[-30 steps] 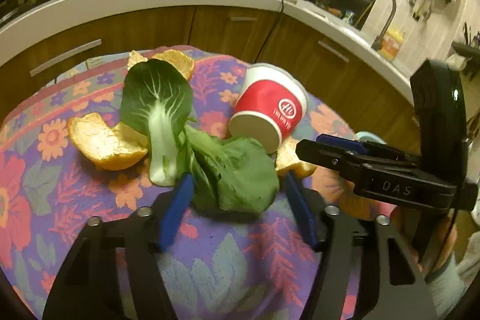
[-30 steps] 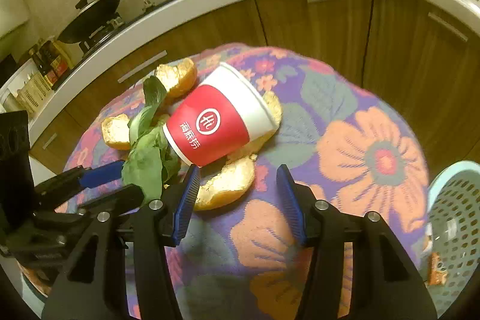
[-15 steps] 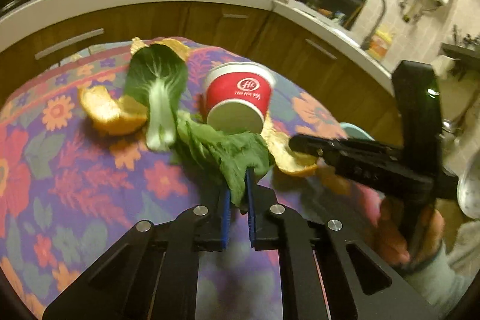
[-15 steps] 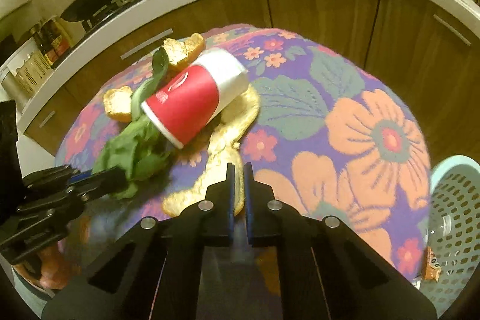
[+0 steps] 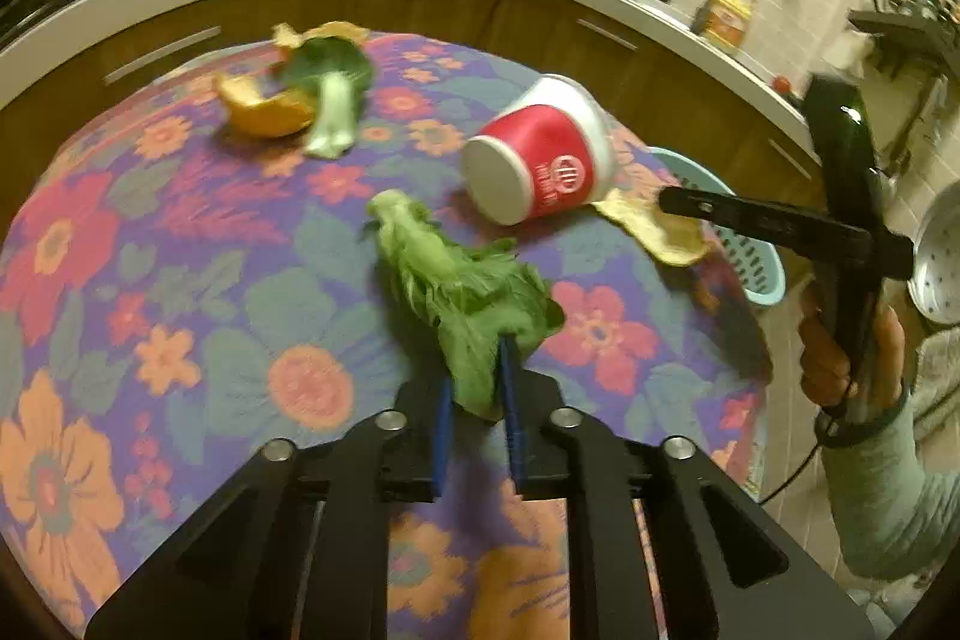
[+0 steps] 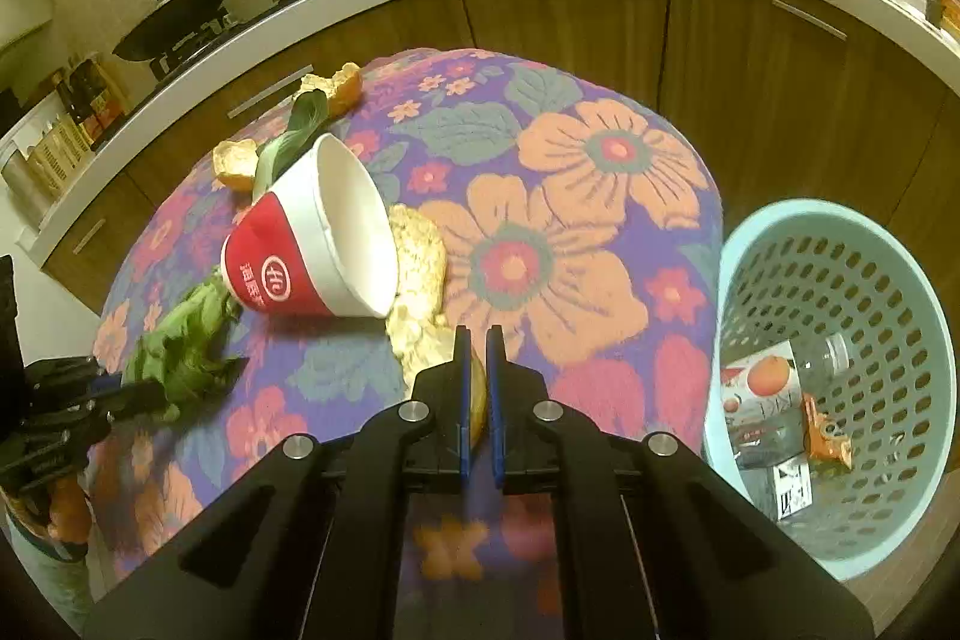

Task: Collect trash
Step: 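Grasp the green bok choy with the left gripper while the right gripper grasps an orange peel, then carry bok choy and orange peel over the blue basket and open both grippers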

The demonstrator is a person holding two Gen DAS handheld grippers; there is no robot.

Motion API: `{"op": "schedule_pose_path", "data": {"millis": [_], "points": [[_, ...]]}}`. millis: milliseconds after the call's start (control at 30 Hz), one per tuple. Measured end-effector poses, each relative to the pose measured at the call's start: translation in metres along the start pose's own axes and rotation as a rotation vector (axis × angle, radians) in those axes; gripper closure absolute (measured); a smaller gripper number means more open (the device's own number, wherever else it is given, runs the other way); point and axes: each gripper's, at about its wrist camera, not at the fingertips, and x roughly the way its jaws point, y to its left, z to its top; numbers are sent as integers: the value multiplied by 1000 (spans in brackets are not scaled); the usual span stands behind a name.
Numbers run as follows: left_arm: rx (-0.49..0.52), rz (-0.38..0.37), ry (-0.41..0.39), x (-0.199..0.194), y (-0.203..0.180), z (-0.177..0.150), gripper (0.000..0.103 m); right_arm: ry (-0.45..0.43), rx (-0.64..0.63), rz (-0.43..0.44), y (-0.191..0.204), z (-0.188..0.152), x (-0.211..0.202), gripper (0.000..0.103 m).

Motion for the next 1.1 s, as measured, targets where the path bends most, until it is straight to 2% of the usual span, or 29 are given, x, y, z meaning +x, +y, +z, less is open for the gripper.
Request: {"op": "schedule_pose_path", "data": {"millis": [33, 167, 200, 233, 300, 333, 367, 400, 567, 633, 700, 800, 867, 933, 967, 1000, 1100], "points": [[-19, 0, -7, -3, 3, -1, 82, -1, -2, -3, 0, -2, -1, 100], [-53, 24, -58, -14, 10, 8, 55, -12, -25, 0, 4, -4, -6, 98], [-59, 21, -73, -16, 10, 11, 52, -17, -33, -1, 5, -5, -7, 97], [-67, 16, -84, -18, 11, 15, 48, -19, -42, -2, 7, -5, -7, 92], [-76, 13, -93, -17, 10, 22, 43, -23, -53, -2, 9, -6, -7, 73], [-77, 13, -90, -14, 8, 26, 42, -33, -56, -5, 10, -6, -7, 52], [-77, 20, -82, -9, 7, 30, 41, -50, -61, -10, 11, -7, -8, 41], [-80, 33, -70, -3, 6, 31, 41, -55, -65, -10, 12, -7, -8, 41], [-89, 130, -6, 31, 6, 34, 43, -24, -58, -28, 11, -12, 6, 41], [-90, 160, 12, 40, 7, 33, 43, -39, -64, -43, 13, -15, 8, 41], [-88, 173, 6, 42, 6, 32, 44, -41, -81, -59, 19, -16, 10, 43], [-75, 195, 1, 42, 3, 31, 49, -44, -123, -93, 28, -19, 12, 62], [-64, 215, 1, 42, 0, 30, 58, -43, -145, -105, 32, -21, 12, 76], [-52, 235, -2, 41, -2, 29, 64, -48, -155, -104, 34, -23, 10, 84], [-53, 236, -7, 40, -2, 29, 68, -56, -156, -111, 34, -23, 8, 93], [-57, 230, -17, 38, -1, 29, 70, -59, -156, -118, 33, -23, 7, 96], [-77, 211, -51, 29, 0, 30, 74, -85, -143, -137, 28, -21, 1, 97]]}}
